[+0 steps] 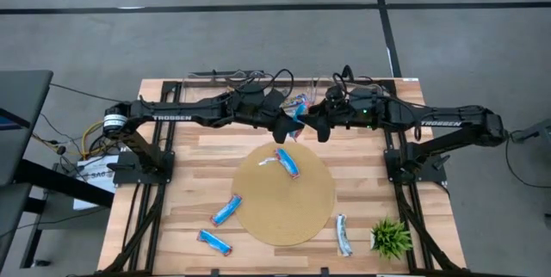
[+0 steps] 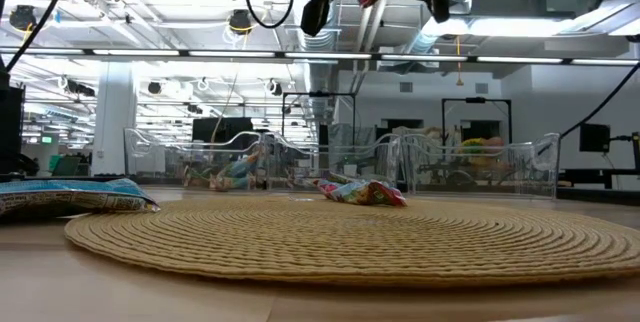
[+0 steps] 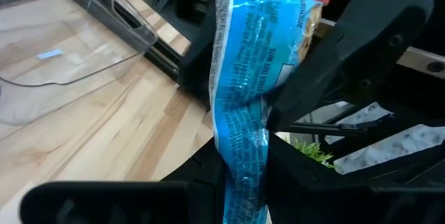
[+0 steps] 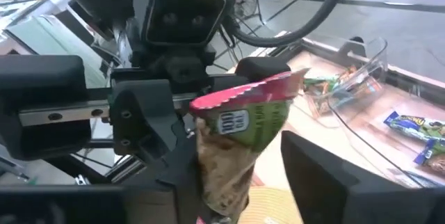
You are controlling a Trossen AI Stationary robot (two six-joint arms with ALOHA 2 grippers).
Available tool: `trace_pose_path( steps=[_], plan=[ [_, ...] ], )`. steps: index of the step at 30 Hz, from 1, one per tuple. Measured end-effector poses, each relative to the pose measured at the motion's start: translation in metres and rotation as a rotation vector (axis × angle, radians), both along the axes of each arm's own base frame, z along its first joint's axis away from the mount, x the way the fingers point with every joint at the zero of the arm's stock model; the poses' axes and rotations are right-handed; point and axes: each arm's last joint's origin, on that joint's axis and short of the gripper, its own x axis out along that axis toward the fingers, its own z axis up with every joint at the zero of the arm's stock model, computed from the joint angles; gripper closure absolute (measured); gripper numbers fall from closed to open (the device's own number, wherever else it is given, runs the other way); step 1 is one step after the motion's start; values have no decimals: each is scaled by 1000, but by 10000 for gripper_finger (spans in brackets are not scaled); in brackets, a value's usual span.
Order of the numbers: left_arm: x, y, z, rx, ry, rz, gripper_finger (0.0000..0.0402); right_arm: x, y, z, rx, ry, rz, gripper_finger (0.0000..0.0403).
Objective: Pick and place Granola Bars by type
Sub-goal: Put the red granola bar into the center transparent bin
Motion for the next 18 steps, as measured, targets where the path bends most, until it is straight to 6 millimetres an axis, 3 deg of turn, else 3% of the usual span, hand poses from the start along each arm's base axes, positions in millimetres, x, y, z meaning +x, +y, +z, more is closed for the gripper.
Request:
trace_pose_path(
  steps=[9, 12, 18],
  plan=[
    [-1, 3, -3, -2, 32, 66, 325, -1, 0, 2, -9, -8, 2, 374],
    [-2, 7, -4, -2, 50, 86, 303, -2, 0, 0, -9, 11, 1, 386],
    [-7, 19, -12, -13, 132, 125, 236, -7, -2, -13, 2, 161, -25, 371]
  ],
)
